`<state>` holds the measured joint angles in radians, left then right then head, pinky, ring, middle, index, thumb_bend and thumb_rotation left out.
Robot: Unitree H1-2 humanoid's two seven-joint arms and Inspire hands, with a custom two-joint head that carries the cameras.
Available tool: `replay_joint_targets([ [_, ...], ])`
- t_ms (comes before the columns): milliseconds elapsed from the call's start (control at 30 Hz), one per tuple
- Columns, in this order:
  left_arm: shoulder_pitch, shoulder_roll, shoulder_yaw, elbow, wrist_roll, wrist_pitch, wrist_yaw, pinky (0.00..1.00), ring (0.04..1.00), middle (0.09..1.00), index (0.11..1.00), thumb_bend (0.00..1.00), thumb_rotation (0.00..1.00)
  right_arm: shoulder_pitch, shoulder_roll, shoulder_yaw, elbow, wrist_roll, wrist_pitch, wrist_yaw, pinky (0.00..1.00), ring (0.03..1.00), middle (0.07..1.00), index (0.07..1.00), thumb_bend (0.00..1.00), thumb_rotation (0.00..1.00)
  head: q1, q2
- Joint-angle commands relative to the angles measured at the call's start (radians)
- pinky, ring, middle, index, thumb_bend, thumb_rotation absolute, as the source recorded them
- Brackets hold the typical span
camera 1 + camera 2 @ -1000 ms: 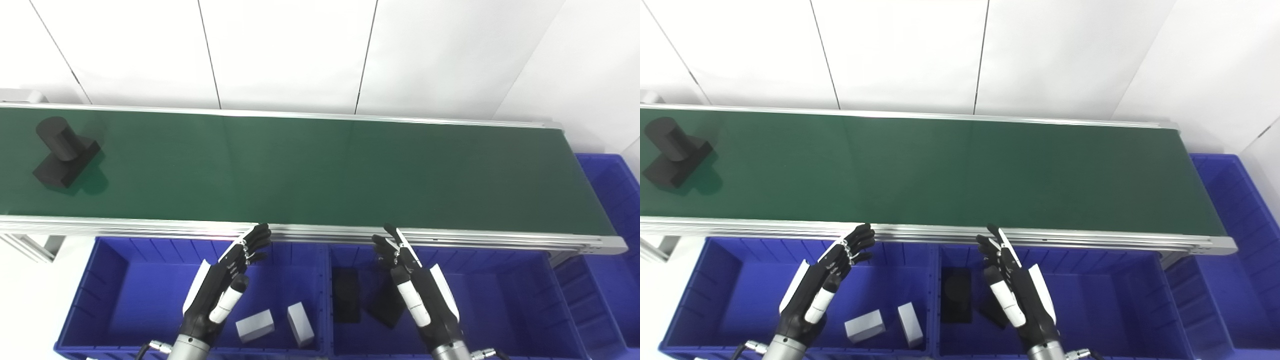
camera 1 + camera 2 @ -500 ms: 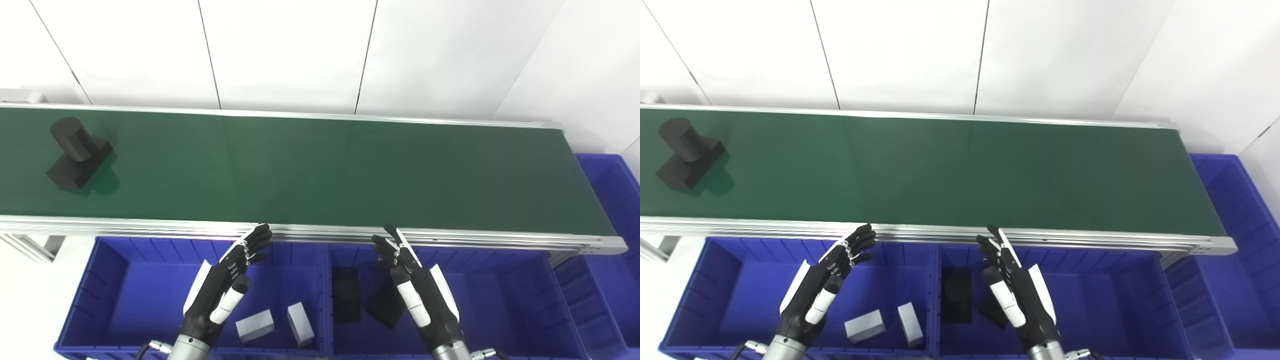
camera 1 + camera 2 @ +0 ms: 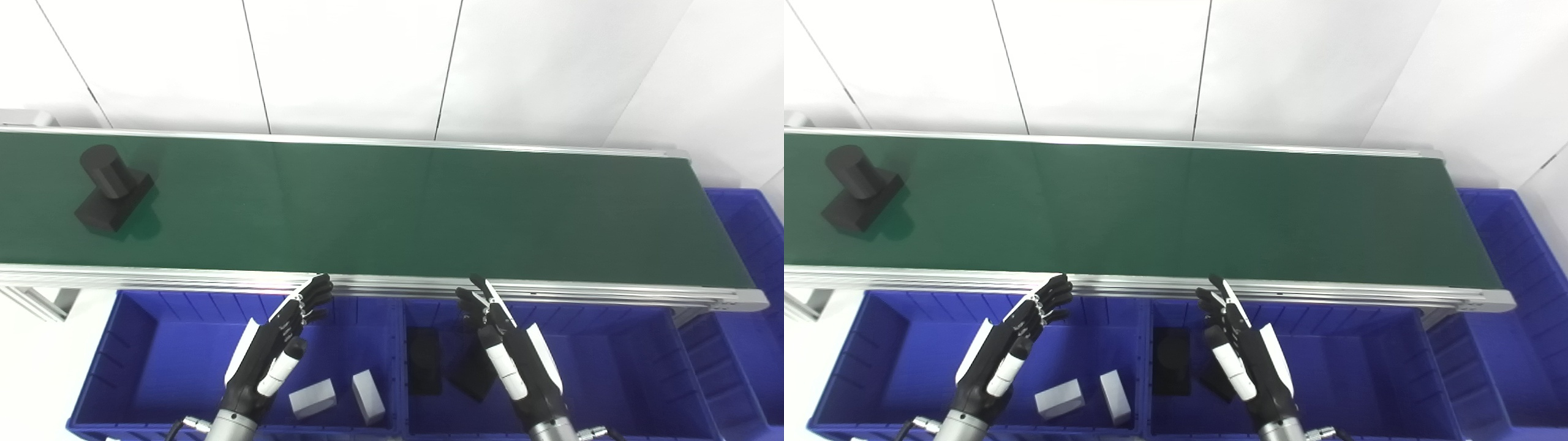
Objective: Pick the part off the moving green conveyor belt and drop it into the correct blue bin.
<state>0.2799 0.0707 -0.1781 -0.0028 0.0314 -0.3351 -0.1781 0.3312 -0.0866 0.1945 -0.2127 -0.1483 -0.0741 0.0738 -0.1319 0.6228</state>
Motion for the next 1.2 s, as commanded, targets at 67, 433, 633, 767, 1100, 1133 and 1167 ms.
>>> replay_joint_targets([
  [67, -0.008, 0.002, 0.000, -0.024, -0.006, -0.022, 0.001, 0.82, 0.875, 0.890, 0.883, 0.75, 0.92, -0.006, 0.004, 0.000, -0.028, -0.001, -0.018, 0.002, 0.84, 0.877, 0.888, 0.974, 0.61, 1.00, 0.001, -0.001],
  [433, -0.008, 0.003, 0.000, -0.030, -0.001, -0.018, 0.002, 0.82, 0.875, 0.891, 0.885, 0.75, 0.93, -0.009, 0.005, 0.000, -0.027, -0.007, -0.018, 0.000, 0.83, 0.872, 0.884, 0.972, 0.62, 0.99, 0.000, -0.001],
  [633, -0.007, 0.002, -0.001, -0.027, -0.006, -0.022, 0.000, 0.83, 0.877, 0.892, 0.885, 0.75, 0.93, -0.007, 0.002, -0.001, -0.024, -0.002, -0.023, 0.003, 0.85, 0.877, 0.885, 0.974, 0.62, 0.99, 0.024, -0.006],
  [767, -0.005, -0.008, -0.012, -0.028, 0.025, -0.023, 0.010, 0.82, 0.874, 0.890, 0.879, 0.74, 0.92, 0.001, -0.009, -0.014, -0.023, 0.016, -0.034, 0.004, 0.86, 0.878, 0.887, 0.977, 0.62, 1.00, 0.148, -0.028],
  [1100, -0.012, -0.038, -0.019, 0.002, 0.067, -0.045, 0.036, 0.76, 0.844, 0.874, 0.848, 0.70, 0.84, 0.000, -0.034, -0.034, -0.021, 0.055, -0.036, 0.025, 0.88, 0.904, 0.912, 1.000, 0.58, 1.00, 0.233, -0.080],
  [1133, -0.013, -0.040, -0.019, 0.007, 0.069, -0.049, 0.038, 0.76, 0.843, 0.873, 0.849, 0.70, 0.84, 0.000, -0.034, -0.036, -0.020, 0.055, -0.037, 0.025, 0.88, 0.902, 0.912, 1.000, 0.57, 1.00, 0.233, -0.080],
  [1167, -0.015, -0.041, -0.020, 0.014, 0.070, -0.053, 0.039, 0.76, 0.841, 0.870, 0.847, 0.70, 0.84, -0.001, -0.033, -0.038, -0.016, 0.056, -0.041, 0.024, 0.87, 0.900, 0.911, 1.000, 0.56, 1.00, 0.237, -0.090],
])
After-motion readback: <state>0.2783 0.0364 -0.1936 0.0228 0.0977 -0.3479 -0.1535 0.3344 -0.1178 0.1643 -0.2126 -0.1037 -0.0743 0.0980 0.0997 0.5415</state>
